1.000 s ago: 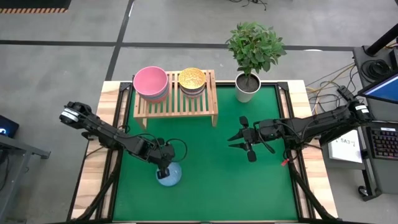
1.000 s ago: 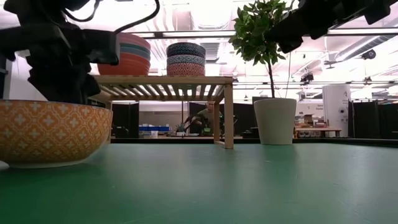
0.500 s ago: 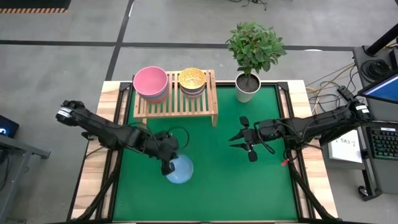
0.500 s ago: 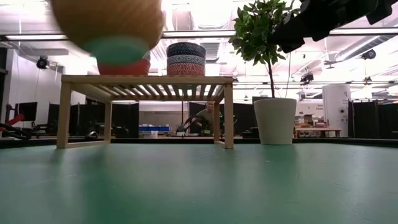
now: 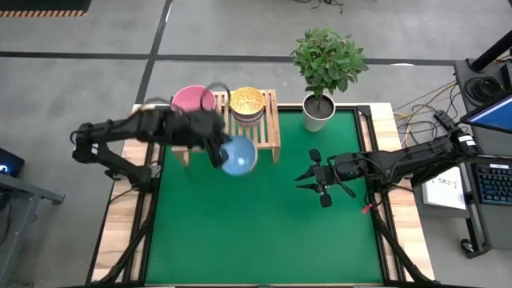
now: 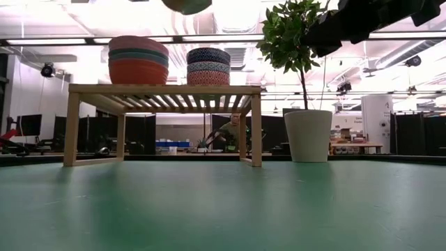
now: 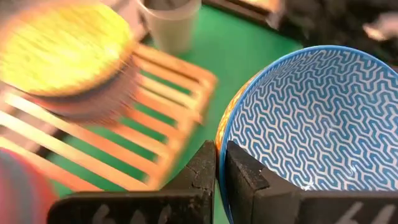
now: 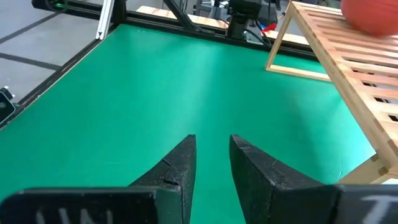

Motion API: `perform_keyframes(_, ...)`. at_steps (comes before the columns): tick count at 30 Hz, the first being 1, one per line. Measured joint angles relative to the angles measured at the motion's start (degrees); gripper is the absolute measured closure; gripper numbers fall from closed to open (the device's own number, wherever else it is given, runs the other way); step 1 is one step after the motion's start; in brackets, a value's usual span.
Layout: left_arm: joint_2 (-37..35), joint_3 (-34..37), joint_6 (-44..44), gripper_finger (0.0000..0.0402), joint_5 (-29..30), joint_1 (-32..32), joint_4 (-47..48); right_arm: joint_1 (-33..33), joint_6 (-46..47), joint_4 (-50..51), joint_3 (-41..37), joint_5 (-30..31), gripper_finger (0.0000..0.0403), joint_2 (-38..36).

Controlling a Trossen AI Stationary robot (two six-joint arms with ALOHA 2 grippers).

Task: Place and stack bowls onto a shelf
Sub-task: Stack the blue and orange patterned bowl in the yellow and blue patterned bowl on the shelf

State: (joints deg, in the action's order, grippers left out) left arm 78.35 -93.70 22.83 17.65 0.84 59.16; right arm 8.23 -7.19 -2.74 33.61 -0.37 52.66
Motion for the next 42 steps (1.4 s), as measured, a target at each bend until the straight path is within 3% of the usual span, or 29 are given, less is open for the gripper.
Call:
perform_keyframes(12, 2.4, -7.2, -14.73, 0.0401, -0.06, -16.69, -2.8, 0.0, 3.31, -1.01, 0.0, 0.21, 0.0339, 0.0)
perform_keyframes(23, 6.81, -8.5, -19.38, 0.0398, -0.17, -26.44, -10.59, 0.0, 4.84, -1.03, -0.02, 0.53, 0.0339, 0.0)
perform_keyframes(31, 12.38, -12.05, -21.7, 0.0397, -0.25, -28.91, -8.64, -0.01, 5.11, -1.03, 0.0, 0.53, 0.0339, 0.0)
perform_keyframes(42, 19.41, -22.83, -23.46, 0.0397, -0.21, -29.89, 1.25, -0.02, 5.23, -0.94, 0.0, 0.51, 0.0339, 0.0)
